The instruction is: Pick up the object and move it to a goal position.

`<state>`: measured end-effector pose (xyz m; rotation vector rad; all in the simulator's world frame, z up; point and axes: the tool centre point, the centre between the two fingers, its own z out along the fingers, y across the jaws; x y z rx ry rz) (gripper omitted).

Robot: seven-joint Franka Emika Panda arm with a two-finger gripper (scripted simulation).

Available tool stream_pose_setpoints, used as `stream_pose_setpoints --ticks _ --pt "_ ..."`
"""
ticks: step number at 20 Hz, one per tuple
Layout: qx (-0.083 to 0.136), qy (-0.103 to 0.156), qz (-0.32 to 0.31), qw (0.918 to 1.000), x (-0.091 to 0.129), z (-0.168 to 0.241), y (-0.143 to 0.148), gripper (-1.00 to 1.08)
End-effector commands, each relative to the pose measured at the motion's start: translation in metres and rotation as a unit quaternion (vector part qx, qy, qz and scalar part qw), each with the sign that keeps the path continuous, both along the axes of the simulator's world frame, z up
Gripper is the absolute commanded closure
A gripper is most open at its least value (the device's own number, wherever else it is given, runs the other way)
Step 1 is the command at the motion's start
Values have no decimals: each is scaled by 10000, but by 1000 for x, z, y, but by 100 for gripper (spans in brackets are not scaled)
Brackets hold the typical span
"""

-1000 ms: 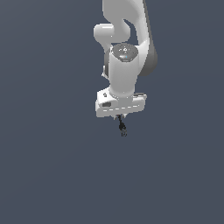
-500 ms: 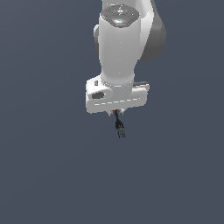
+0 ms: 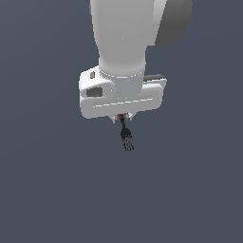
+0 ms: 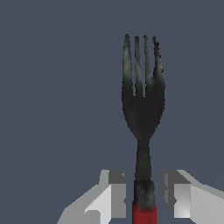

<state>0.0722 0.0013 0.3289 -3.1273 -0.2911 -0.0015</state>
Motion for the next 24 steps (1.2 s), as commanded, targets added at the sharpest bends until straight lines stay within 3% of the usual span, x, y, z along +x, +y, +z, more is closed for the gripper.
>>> stream_pose_setpoints --ticks 1,24 --pt "-1 2 0 10000 7 13 -3 108" --pt "-4 4 -4 10000 47 80 -18 108"
